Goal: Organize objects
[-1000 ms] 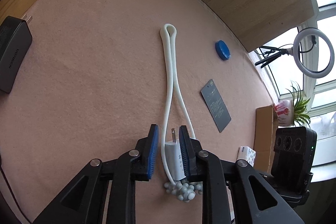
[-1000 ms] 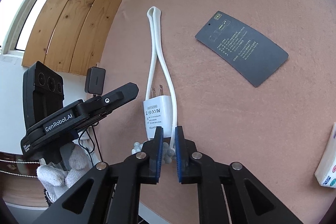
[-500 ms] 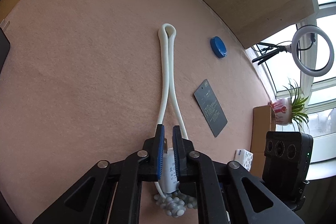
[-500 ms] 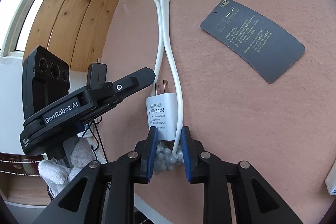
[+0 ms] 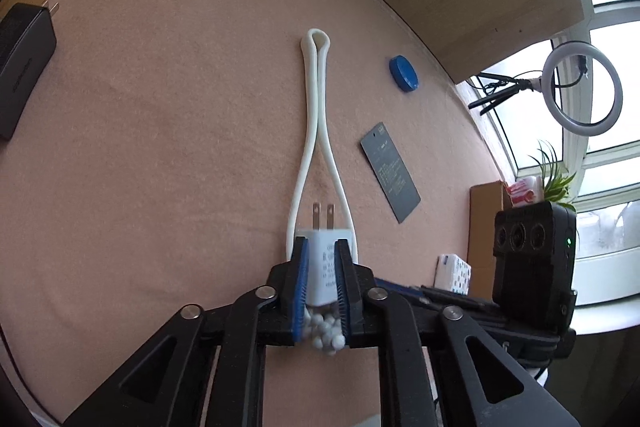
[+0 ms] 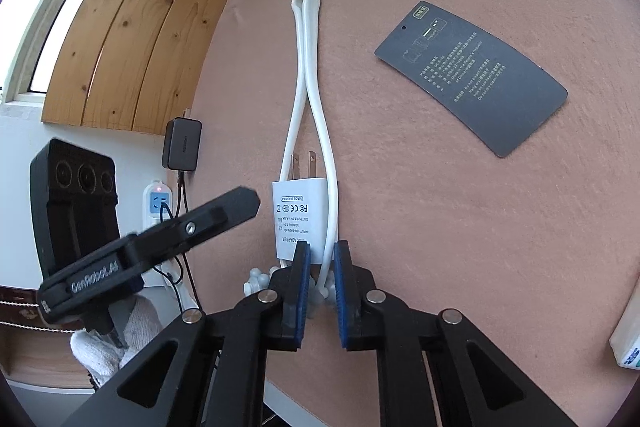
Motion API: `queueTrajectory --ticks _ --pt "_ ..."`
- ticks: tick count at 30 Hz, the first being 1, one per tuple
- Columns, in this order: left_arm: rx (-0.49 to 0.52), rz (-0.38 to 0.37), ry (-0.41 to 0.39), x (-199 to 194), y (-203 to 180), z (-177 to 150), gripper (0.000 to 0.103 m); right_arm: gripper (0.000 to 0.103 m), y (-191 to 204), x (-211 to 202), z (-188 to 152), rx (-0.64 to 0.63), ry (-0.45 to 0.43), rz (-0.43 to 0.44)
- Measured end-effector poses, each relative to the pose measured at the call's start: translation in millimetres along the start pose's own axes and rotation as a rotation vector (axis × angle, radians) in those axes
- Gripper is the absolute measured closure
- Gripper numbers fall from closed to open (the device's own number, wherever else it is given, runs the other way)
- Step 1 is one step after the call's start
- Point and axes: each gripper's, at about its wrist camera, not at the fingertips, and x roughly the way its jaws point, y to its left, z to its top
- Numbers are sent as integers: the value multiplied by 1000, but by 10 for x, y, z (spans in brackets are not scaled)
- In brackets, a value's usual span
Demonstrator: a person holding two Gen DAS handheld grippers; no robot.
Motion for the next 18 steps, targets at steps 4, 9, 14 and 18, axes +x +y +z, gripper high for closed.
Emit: queueTrajectory --ticks 4,9,14,18 --pt "7 -32 27 -73 -55 -238 47 92 -16 20 18 26 -1 16" --pt "114 17 19 -107 -245 -508 44 89 -72 25 44 59 1 38" --pt "259 131 -7 36 -414 -612 58 87 -45 11 77 44 2 13" --pt "279 128 -22 48 -437 -601 68 86 -46 -4 74 41 0 2"
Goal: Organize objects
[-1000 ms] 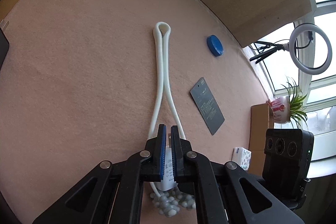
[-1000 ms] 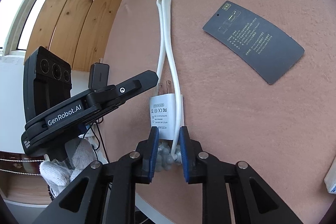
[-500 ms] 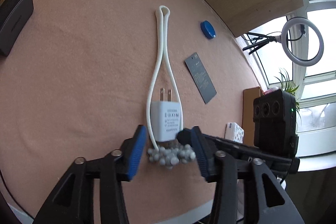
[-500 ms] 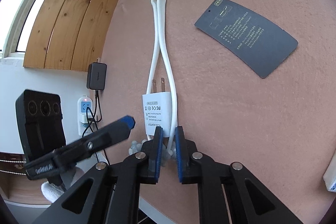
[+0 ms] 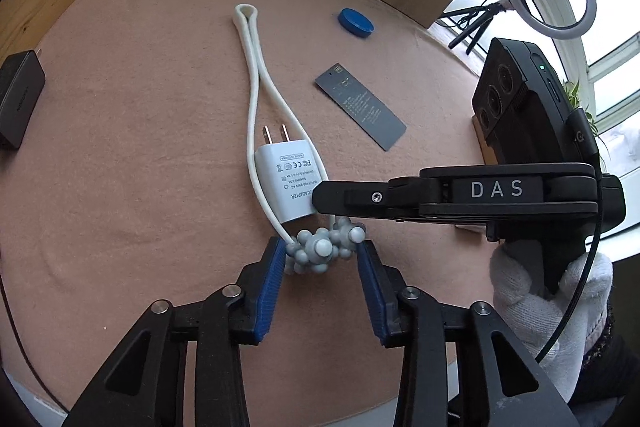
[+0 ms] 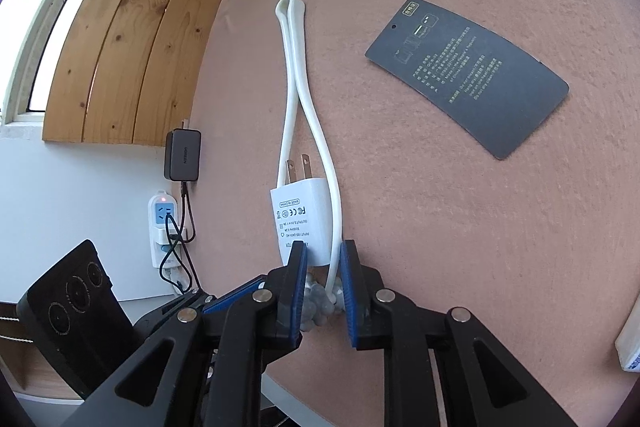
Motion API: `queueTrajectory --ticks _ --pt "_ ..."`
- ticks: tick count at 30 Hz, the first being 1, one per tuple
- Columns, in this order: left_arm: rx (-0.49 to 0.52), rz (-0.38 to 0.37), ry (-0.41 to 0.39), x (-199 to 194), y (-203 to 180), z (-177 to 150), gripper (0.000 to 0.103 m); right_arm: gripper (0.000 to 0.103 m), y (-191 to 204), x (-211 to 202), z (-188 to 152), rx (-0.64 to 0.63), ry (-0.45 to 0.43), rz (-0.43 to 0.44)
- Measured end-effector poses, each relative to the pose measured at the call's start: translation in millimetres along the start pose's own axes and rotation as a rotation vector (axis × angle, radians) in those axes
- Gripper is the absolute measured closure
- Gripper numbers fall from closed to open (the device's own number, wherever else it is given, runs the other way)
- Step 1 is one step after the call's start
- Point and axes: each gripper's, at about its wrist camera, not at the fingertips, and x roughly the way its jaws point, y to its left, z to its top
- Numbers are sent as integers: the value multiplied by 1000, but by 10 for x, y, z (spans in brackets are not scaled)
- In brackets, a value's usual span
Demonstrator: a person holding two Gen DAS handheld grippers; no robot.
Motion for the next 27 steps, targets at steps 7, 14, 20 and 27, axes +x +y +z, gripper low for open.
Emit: queueTrajectory --ticks 7,14,20,27 --pt "7 -9 -30 -132 -43 42 77 86 14 -40 -46 12 3 44" --pt "2 -60 -76 -329 -146 147 77 86 87 -292 -12 18 -47 98" --pt "62 -103 -42 -141 -396 167 76 86 -97 -480 -133 49 -82 49" --pt "107 -104 34 142 -581 168 72 86 -412 -582 -313 98 -103 3"
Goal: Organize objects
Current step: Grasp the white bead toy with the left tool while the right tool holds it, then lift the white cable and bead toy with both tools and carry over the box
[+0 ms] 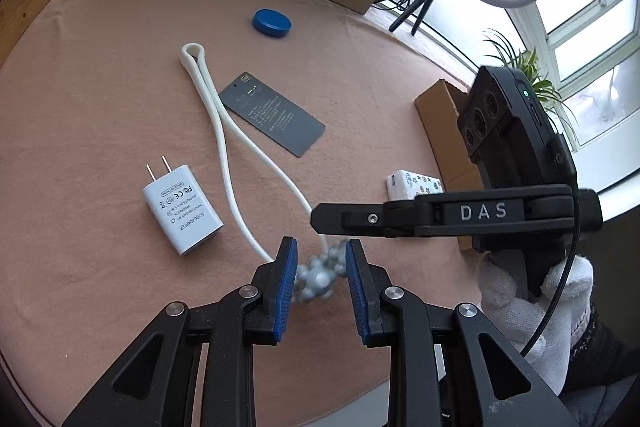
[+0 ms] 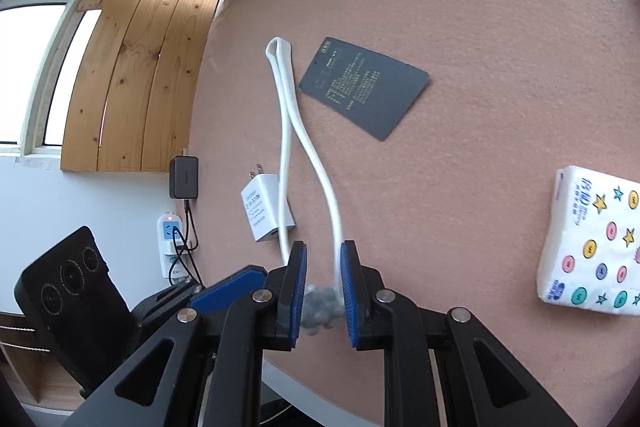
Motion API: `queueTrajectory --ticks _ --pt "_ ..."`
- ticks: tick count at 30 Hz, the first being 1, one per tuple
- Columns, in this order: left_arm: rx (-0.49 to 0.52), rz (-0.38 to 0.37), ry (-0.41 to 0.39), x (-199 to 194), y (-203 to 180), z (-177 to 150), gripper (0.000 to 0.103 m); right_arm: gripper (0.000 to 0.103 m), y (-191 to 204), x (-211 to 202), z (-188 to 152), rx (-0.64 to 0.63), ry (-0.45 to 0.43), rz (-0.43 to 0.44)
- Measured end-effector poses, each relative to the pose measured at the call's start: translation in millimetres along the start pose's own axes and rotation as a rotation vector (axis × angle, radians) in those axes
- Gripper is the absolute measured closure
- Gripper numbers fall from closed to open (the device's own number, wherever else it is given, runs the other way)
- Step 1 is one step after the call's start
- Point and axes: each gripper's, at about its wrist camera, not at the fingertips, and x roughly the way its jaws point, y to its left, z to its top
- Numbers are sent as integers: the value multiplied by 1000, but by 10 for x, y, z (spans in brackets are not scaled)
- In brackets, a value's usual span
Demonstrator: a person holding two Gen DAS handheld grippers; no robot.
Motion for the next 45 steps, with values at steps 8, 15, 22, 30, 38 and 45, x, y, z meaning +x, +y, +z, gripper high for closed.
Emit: queueTrajectory --ticks 8,15,22,30,38,45 --pt "-93 61 -18 35 262 176 58 86 -43 -35 -1 -25 -20 -35" --pt "-113 97 17 222 385 481 59 81 89 78 -68 -104 -9 -100" --pt "-136 92 69 444 491 594 66 81 147 133 -130 -144 -17 -137" --pt "-102 78 105 508 452 491 85 85 187 189 -221 -197 0 -213" --pt "-202 -14 104 547 508 218 95 96 199 141 -280 -199 -22 -214" --pt "-216 -48 36 300 380 238 97 97 249 -124 -257 -193 -82 -184"
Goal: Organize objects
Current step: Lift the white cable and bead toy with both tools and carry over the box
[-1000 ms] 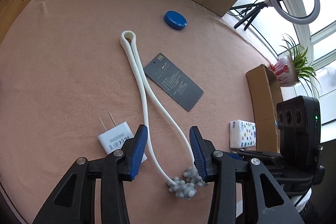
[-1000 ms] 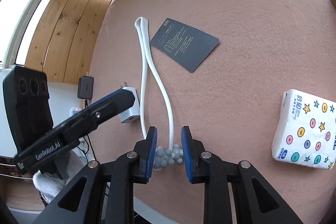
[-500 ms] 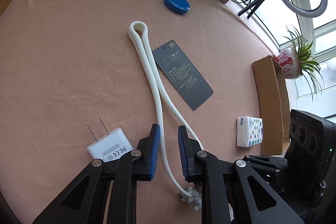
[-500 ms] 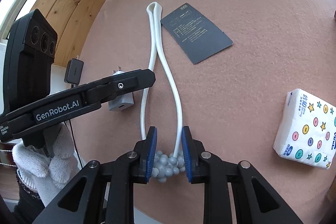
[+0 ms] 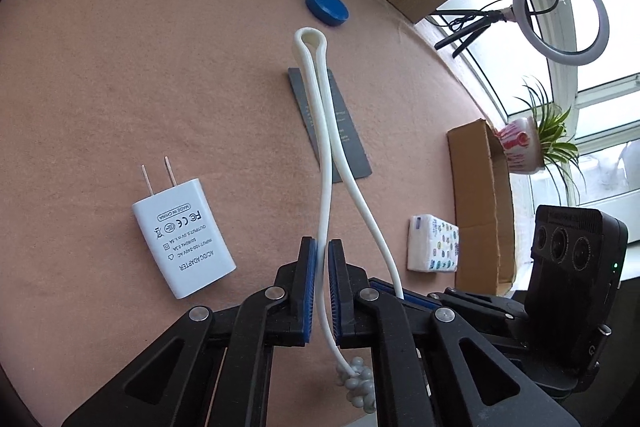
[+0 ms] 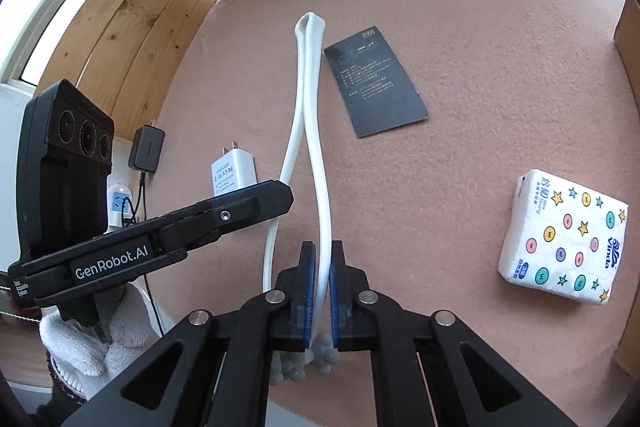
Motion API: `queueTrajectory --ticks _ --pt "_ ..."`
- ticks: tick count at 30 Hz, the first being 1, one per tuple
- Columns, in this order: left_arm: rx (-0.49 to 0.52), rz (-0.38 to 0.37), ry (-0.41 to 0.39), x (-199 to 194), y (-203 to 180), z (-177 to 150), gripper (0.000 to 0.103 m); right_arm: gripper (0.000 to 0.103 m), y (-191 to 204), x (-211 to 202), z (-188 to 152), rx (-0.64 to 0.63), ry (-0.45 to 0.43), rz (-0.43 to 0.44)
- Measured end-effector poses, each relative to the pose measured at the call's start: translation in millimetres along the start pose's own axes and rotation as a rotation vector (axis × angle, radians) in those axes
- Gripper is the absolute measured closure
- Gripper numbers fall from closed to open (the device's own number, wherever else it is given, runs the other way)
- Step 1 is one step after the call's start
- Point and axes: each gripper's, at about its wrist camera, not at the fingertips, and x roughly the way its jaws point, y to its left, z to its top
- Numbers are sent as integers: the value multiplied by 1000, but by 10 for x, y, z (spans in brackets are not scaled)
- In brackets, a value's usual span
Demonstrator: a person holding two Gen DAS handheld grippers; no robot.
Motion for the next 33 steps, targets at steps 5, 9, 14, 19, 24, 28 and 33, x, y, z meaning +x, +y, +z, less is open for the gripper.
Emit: queueTrajectory --ticks 5,9,14,19,24,28,33 --pt "40 -28 -30 -89 -272 74 97 97 -115 -286 58 27 -57 13" --pt "78 -62 -33 -78 -550 150 97 97 -327 -559 68 61 -103 22" --pt "138 -101 -23 47 -973 204 97 97 -611 -826 51 111 -159 6" --pt "199 -137 -1 317 -1483 211 97 97 -1037 -1146 -9 173 -206 -15" --pt "253 -164 26 623 -1977 207 97 97 -1456 -1458 -93 227 -253 -40" --pt "295 -184 46 872 -2365 179 97 97 -1752 -1659 -157 275 -289 -57" --pt "341 -203 80 1187 -2767 123 98 97 -2090 -1858 -251 323 -320 -72"
